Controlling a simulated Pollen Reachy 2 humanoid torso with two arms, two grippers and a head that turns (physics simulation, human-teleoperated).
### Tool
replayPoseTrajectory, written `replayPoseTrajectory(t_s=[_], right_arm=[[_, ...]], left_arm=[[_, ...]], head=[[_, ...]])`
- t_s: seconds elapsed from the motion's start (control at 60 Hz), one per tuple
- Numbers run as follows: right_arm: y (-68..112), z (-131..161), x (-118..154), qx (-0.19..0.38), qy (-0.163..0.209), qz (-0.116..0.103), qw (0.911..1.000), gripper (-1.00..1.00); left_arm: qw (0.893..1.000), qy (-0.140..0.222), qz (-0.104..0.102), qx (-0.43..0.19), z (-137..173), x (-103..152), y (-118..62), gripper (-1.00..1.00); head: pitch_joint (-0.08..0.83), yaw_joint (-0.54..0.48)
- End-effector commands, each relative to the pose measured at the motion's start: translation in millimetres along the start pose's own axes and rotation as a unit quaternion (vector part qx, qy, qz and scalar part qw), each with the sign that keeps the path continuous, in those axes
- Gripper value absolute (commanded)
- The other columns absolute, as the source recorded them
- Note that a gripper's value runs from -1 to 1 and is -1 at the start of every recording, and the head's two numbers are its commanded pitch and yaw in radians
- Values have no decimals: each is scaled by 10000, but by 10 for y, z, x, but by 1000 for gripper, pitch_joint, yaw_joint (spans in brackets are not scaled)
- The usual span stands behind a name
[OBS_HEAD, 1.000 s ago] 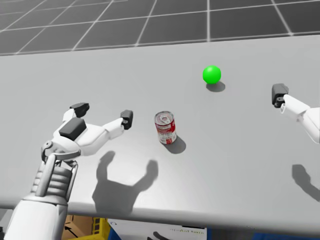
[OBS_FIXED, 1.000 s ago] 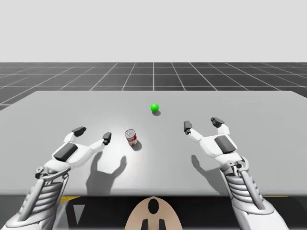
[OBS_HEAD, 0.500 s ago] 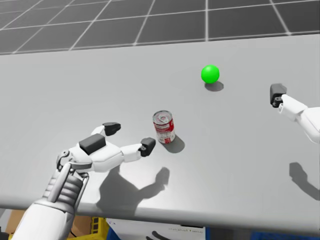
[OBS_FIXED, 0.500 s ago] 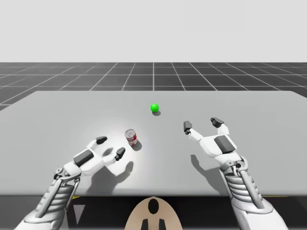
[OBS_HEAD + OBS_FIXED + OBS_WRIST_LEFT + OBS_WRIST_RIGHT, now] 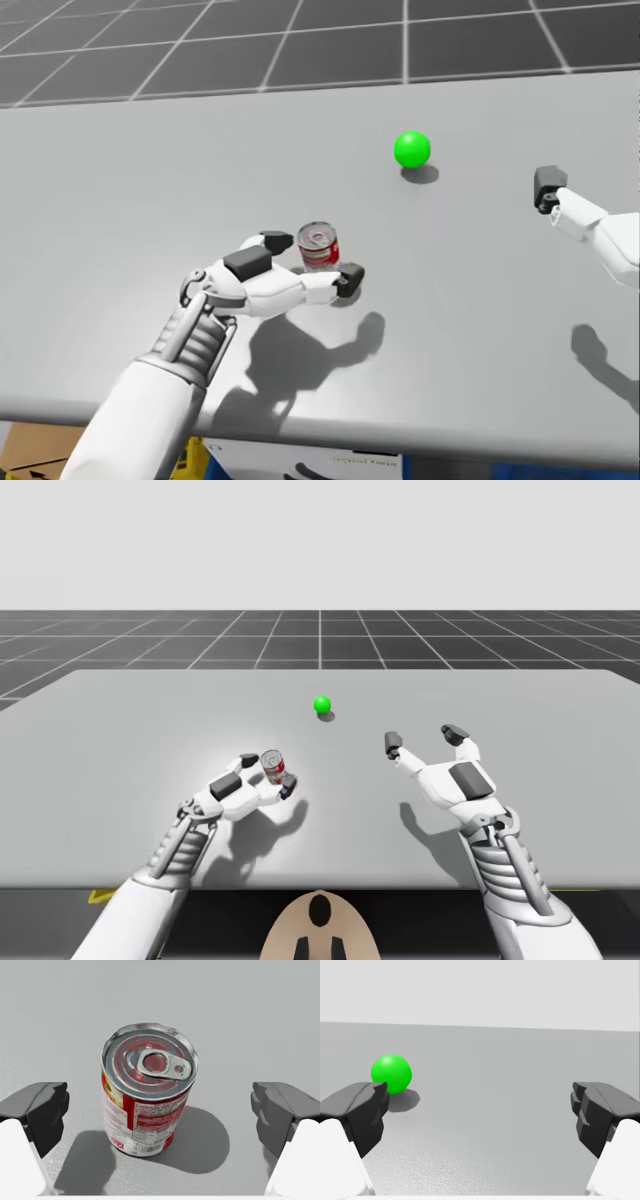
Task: Watch the red light. When it turns green, pick up the object.
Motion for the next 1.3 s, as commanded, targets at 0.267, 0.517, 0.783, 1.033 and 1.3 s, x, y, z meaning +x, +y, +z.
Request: replayPoseTrajectory(t_s=[0.267, 0.517, 0.783, 1.033, 1.3], right_arm=[[5, 7, 32, -1, -64, -71, 10000, -1000], [0, 13, 41, -4, -83, -76, 9999, -1000], [-2, 14, 39, -10, -86, -72, 9999, -1000], [-2, 22, 50, 6, -95, -116, 9999, -1000], [-17, 35, 46, -21, 66, -161, 9998, -1000]], left_arm=[[10000, 46, -4, 83, -331, -18, -28, -1000], [9998, 177, -18, 90, -316, -136, -11, 963], [9997, 173, -132, 76, -315, -165, -40, 978], [9999, -43, -155, 62, -180, 60, -103, 973], [9903, -1234, -523, 375, 486, 1034, -223, 967]], head=[[609, 172], [595, 173], [402, 197], [278, 185], [261, 186]])
